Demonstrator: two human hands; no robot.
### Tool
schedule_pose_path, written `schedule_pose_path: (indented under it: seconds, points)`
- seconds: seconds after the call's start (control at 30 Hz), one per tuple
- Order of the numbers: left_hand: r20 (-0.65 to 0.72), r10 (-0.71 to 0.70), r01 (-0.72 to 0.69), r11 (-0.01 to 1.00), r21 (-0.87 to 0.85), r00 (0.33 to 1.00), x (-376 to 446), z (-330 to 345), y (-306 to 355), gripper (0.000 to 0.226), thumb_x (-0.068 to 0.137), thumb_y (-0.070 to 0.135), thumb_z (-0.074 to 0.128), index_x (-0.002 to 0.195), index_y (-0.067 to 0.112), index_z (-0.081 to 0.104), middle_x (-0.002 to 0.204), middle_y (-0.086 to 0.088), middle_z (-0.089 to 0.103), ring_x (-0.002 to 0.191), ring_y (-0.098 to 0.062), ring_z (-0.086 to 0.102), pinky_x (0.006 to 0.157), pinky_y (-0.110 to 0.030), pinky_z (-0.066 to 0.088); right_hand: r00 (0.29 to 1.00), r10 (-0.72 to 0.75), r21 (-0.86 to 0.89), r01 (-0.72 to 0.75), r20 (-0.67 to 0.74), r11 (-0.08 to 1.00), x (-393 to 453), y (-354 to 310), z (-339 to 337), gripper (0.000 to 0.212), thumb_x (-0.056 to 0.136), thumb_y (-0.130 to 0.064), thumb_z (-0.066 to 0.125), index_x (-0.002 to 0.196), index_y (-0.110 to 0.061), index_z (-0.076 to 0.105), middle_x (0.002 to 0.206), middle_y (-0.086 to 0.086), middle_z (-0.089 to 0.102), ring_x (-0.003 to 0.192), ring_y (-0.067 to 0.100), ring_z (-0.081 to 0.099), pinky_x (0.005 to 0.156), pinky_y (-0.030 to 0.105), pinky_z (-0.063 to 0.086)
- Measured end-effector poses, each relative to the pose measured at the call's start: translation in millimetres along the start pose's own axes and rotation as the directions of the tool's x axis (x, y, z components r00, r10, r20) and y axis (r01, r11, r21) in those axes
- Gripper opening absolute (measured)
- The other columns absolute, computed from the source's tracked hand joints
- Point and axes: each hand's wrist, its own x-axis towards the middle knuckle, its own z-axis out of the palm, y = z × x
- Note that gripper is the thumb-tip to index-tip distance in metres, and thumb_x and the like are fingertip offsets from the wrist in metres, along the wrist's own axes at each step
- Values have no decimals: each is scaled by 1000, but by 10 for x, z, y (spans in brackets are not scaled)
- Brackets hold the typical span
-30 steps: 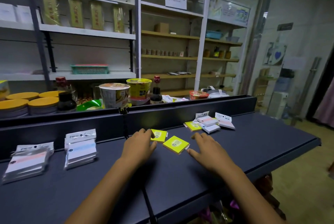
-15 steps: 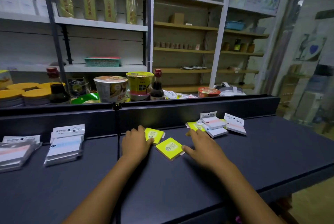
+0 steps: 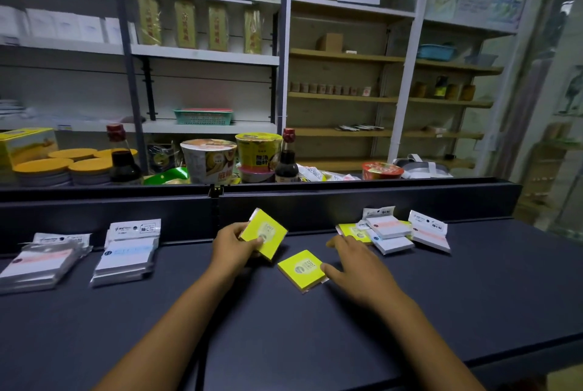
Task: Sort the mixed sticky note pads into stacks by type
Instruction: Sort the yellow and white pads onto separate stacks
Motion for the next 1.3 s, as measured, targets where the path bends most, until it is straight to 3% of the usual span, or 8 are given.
schedule_pose_path:
  seconds: [0.27,0.53,0.7,0.83,0.93,1.07,1.2,1.3]
  points:
    - [55,24,7,864,-503,998,-163,-38,268,31,89,-1,65,119,5,60,104,-12,73,98,-30,71,75,-30,62,1000,-5,6,4,29,1000,17,-75,104,40,96,-50,50,124,-23,51,127,-3,49,121,17,47,96,34,45]
    - [54,59,-18,820,-572,997,-171,-40,285,29,91,-4,60,119,5,60,104,-14,72,89,-26,74,68,-27,61,993,89,-130,-78,83,988,-14,-165,182,74,81,-76,47,122,-15,57,128,5,50,129,23,40,97,37,44]
    - [55,66,-24,827,-561,996,-196,-46,284,30,91,-4,60,120,5,60,107,-15,71,93,-28,73,72,-29,62,985,161,-96,-156,53,983,-30,-249,187,79,73,-80,54,117,-15,57,127,6,50,127,24,42,94,38,46]
    - [48,72,-32,821,-570,996,-228,-54,299,29,91,-4,61,118,6,60,106,-15,71,94,-28,72,74,-29,62,982,184,55,-186,38,981,-43,-323,181,72,69,-65,71,118,-21,43,124,3,51,119,24,48,88,37,47]
    - [38,76,-40,815,-579,996,-253,-76,314,28,91,-5,60,117,6,60,105,-14,71,94,-29,71,73,-28,62,987,160,267,-157,8,951,-80,-385,195,58,68,-42,80,108,-28,40,103,-3,63,95,19,61,72,32,48]
    - [34,94,-58,819,-571,995,-313,-142,313,27,91,-5,61,114,8,61,102,-10,72,90,-24,72,71,-25,61,981,185,490,-136,-54,861,-153,-455,242,57,70,-11,77,116,-30,50,73,-8,59,65,2,61,55,13,44]
    - [17,104,-76,815,-574,994,-412,-286,308,32,89,-4,63,119,7,60,104,-12,72,94,-26,72,73,-26,61,959,269,673,-138,-94,727,-235,-513,271,65,73,0,73,116,-45,54,67,-3,64,66,11,66,68,34,56]
    - [-12,135,-117,804,-582,991,-528,-469,294,33,89,-4,64,121,6,59,104,-12,73,93,-26,72,72,-25,61,947,288,777,-76,-139,625,-316,-617,286,71,77,3,73,125,-46,52,68,-2,62,68,13,63,71,36,55]
